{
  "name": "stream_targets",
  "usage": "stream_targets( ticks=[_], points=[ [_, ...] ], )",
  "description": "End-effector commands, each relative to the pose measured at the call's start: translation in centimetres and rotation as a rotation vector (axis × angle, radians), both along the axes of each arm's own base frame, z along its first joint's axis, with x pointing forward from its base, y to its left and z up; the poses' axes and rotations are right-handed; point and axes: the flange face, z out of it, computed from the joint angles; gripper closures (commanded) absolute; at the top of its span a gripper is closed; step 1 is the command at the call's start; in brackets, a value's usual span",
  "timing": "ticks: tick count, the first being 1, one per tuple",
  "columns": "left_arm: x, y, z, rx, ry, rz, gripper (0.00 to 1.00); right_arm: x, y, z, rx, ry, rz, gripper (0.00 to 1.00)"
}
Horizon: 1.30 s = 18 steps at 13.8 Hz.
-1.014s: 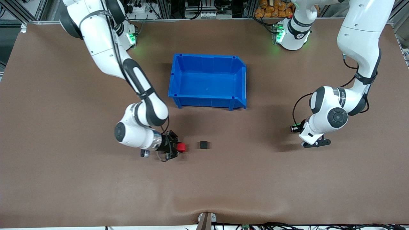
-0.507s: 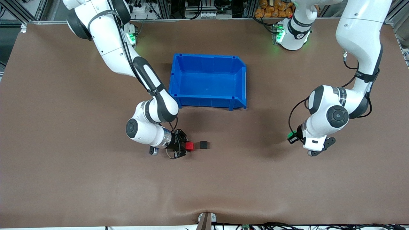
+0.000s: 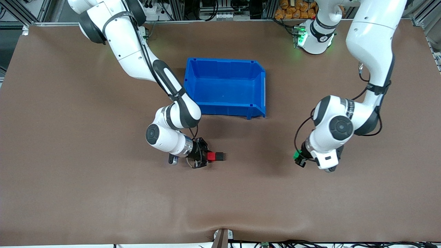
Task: Attach green and red cubes to black cube
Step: 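Place the red cube against the black cube with the right gripper, then open the right gripper and withdraw it while the left gripper carries the green cube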
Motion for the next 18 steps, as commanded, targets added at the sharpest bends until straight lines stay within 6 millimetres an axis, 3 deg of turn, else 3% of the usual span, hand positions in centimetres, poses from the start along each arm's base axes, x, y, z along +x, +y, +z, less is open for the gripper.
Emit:
stream_targets(
  ticks=[1, 4, 6, 8, 9, 11, 13, 15, 18],
  points=[
    [1.0, -3.6, -1.0, -0.007, -0.004, 0.176, 1.00, 1.3, -0.9, 0.9, -0.014, -0.029, -0.007, 0.00],
    [1.0, -7.8, -2.1, -0.031, -0.011, 0.352, 1.00, 4.0, -5.4, 3.9, -0.107, -0.099, 0.043, 0.00],
    [0.1, -11.1, -2.9, -0.041, -0.011, 0.379, 1.00, 5.7, -9.1, 7.2, -0.140, -0.105, 0.122, 0.00],
    [-0.2, -13.7, -2.8, -0.065, -0.028, 0.426, 1.00, 6.7, -14.9, 8.4, -0.149, -0.050, 0.264, 0.00],
    [-0.5, -15.2, -2.9, -0.079, -0.035, 0.442, 1.00, 7.2, -18.3, 10.2, -0.131, -0.038, 0.323, 0.00],
    [-1.1, -17.8, -3.7, -0.117, -0.060, 0.463, 1.00, 7.5, -23.9, 15.1, -0.123, -0.026, 0.443, 0.00],
    [-1.6, -20.0, -4.3, -0.164, -0.087, 0.484, 1.00, 6.8, -28.3, 20.2, -0.226, -0.004, 0.622, 0.00],
    [-1.8, -21.2, -4.6, -0.210, -0.113, 0.503, 1.00, 5.0, -31.2, 27.1, -0.340, -0.041, 0.836, 0.00],
    [-2.0, -22.9, -5.3, -0.233, -0.125, 0.485, 1.00, 1.1, -36.8, 36.0, -0.314, -0.121, 1.084, 0.00]
  ],
)
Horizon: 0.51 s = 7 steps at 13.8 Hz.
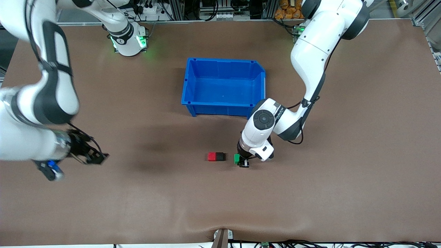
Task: Attach green and red cubes to black cube
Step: 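Open the right gripper and withdraw it while the left gripper carries the green cube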
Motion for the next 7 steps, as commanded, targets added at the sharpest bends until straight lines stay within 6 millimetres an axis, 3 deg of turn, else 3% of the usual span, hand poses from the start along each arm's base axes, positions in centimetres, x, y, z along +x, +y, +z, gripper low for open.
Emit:
stream_targets(
  ticks=[1, 2, 4, 7],
  points=[
    [0.5, -1.7, -0.9, -0.018, -0.028, 0.005, 1.00, -4.0, -4.4, 8.4, 0.039, -0.087, 0.249, 0.00],
    [0.4, -1.8, -1.2, -0.019, -0.027, 0.003, 1.00, -5.6, -4.8, 11.4, 0.057, -0.127, 0.410, 0.00],
    [-0.9, -2.9, -2.5, -0.007, -0.010, -0.019, 1.00, -9.0, -5.4, 15.1, 0.008, -0.140, 0.592, 0.00],
    [-1.9, -3.7, -4.3, 0.007, 0.009, -0.037, 1.00, -13.9, -5.9, 16.3, -0.010, -0.136, 0.613, 0.00]
  ],
)
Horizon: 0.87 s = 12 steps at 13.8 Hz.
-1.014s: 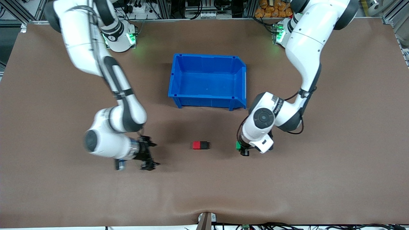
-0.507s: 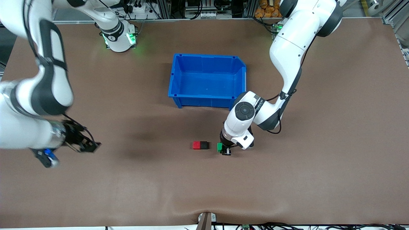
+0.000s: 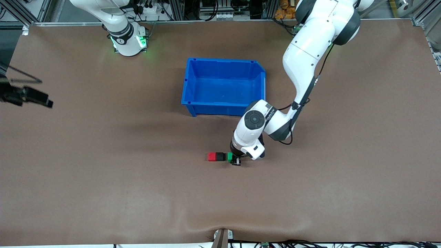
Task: Attach green and red cubes to black cube
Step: 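Open the right gripper and withdraw it while the left gripper carries the green cube, then lower the green cube against the black cube with the left gripper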
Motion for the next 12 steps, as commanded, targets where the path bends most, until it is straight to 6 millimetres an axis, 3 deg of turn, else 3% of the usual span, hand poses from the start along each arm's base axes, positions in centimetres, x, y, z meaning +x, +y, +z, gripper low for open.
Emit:
stream_targets(
  ticks=[1, 4, 8, 12],
  points=[
    [-0.3, -0.9, -1.2, 0.009, -0.003, 0.001, 1.00, -4.6, -0.2, -0.6, -0.019, 0.015, 0.037, 0.00],
    [-0.4, -1.3, -0.9, 0.002, -0.012, -0.003, 1.00, -5.1, -0.5, -0.5, -0.020, 0.017, 0.034, 0.00],
    [-1.2, -2.1, -1.6, 0.008, -0.008, -0.021, 1.00, -4.7, -1.0, 4.4, -0.045, -0.077, 0.014, 0.00],
    [-1.4, -2.4, -1.4, 0.006, -0.011, -0.027, 1.00, -4.7, -0.7, 4.1, -0.027, -0.067, 0.027, 0.00]
  ],
)
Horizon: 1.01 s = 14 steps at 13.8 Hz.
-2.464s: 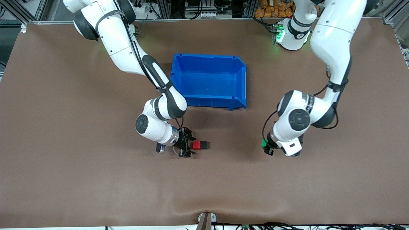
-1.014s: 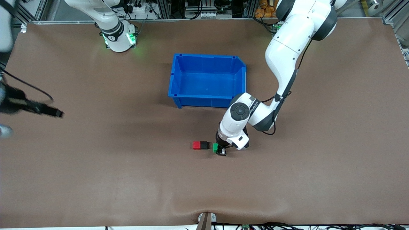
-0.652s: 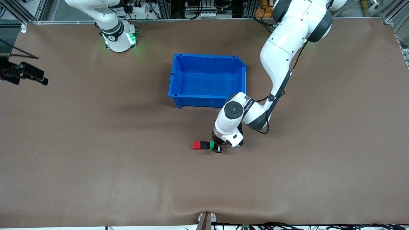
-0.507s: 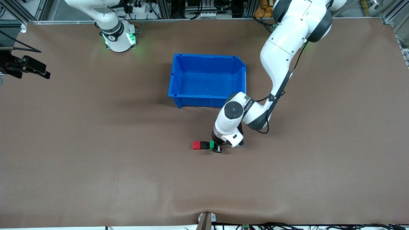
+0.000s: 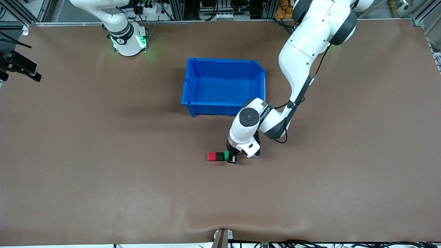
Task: Attach green and red cubes to black cube
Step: 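Lower the green cube against the black cube with the left gripper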
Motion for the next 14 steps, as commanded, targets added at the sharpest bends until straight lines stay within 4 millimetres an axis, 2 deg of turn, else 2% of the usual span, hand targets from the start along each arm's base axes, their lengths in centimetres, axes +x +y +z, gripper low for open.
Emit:
stream_targets(
  ticks=[1, 2, 3, 4, 6, 8, 9, 12, 14],
  points=[
    [-0.6, -1.2, -1.4, 0.000, -0.005, -0.005, 0.96, -0.2, 0.1, 0.2, -0.001, 0.007, 0.017, 0.00],
    [-0.6, -1.2, -1.4, -0.003, -0.007, -0.002, 0.73, -0.2, 0.5, 0.2, -0.012, 0.007, 0.024, 0.00],
    [-0.4, -1.2, -1.2, -0.015, -0.020, 0.002, 0.18, -0.2, 0.5, 0.2, -0.015, 0.007, 0.024, 0.00],
    [-0.3, -1.2, -0.9, -0.025, -0.031, 0.001, 0.00, -0.2, -0.1, 0.2, -0.015, 0.007, 0.014, 0.00],
    [-0.1, -1.0, -0.9, -0.018, -0.040, -0.012, 0.00, -0.2, -0.4, 0.0, -0.015, 0.012, 0.008, 0.00],
    [0.7, -0.1, -0.2, 0.029, -0.085, -0.102, 0.00, -0.2, -0.3, -0.1, -0.015, 0.013, 0.008, 0.00],
    [1.0, -0.2, 1.8, 0.055, -0.131, -0.137, 0.00, -0.2, -0.3, -0.1, -0.015, 0.013, 0.005, 0.00],
    [3.6, 3.5, 6.4, 0.146, -0.144, -0.121, 0.00, -0.1, -0.4, -0.1, -0.012, 0.015, 0.004, 0.00],
    [4.6, 5.7, 10.0, 0.204, -0.129, -0.213, 0.00, -0.1, -0.4, -0.2, -0.012, 0.016, 0.003, 0.00]
  ],
)
